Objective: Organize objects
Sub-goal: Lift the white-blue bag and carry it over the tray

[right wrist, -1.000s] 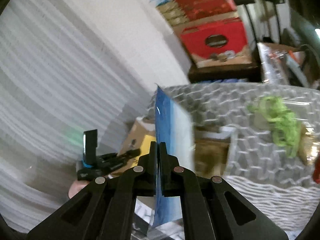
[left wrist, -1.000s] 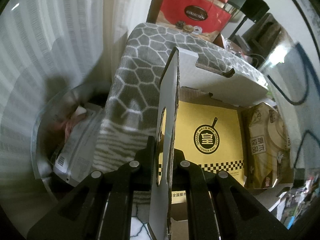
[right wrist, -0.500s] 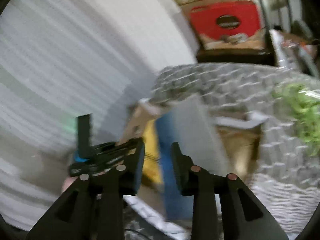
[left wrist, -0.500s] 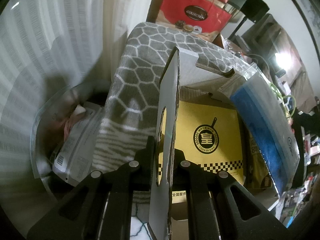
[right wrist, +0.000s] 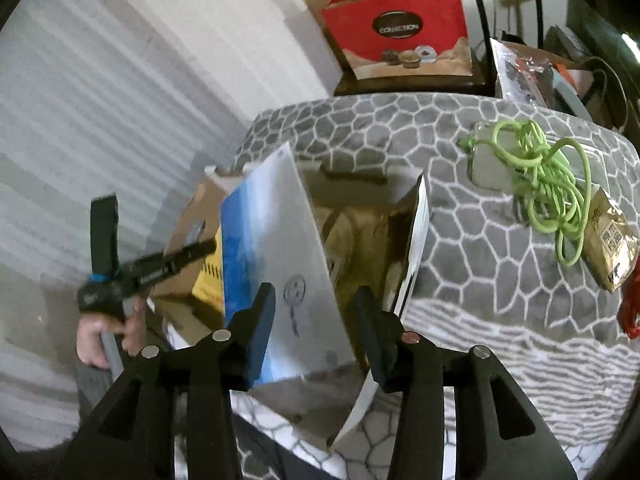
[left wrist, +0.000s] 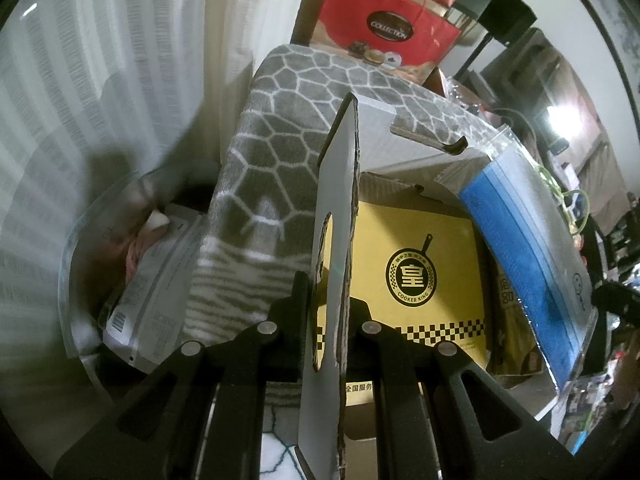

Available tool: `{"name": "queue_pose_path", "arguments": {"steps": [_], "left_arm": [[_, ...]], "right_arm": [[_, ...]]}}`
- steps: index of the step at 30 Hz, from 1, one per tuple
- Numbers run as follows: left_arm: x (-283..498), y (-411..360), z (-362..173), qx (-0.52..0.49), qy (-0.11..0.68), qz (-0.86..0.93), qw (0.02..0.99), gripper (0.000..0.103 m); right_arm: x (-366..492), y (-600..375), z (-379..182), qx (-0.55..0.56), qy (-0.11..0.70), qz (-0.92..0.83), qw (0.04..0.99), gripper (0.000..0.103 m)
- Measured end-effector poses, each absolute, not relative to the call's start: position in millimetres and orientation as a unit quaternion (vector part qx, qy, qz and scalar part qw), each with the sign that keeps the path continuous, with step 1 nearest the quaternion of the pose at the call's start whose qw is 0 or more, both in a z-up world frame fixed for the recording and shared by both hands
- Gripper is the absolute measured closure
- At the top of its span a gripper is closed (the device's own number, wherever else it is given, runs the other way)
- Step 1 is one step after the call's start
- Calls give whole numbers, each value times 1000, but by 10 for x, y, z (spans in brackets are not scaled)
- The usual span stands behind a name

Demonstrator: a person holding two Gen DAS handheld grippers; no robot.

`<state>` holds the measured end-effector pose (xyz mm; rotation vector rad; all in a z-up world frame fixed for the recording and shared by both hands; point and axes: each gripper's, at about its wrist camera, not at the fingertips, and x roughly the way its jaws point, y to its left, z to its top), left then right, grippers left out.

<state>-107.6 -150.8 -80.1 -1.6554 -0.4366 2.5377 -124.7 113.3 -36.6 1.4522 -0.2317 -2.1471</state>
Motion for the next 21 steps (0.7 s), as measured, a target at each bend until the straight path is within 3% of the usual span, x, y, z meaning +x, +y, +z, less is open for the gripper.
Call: {"name": "queue_pose_path", "arguments": {"steps": [5, 6, 8, 14, 21], "left_arm": [[-1074, -1516, -804, -540, -142, 828, 40, 93], [-1075, -1515, -804, -540, -143, 828, 40, 94], [-1076, -1511, -804, -540, -143, 828, 40, 94], [-1077, -1517, -805, -541, -143, 828, 40, 94], [-1074, -1513, -815, -543, -143, 826, 41, 94]], "right_arm": [[-1152, 1074, -419, 548, -89, -780, 288, 62], [-1151, 1062, -424, 547, -89, -780, 290, 77], [-1171, 1013, -431, 547, -85, -777, 299, 92], [-1389, 723, -371, 537, -35, -787, 303, 97], [-1671, 398, -306, 523, 78, -792, 305, 98]]}}
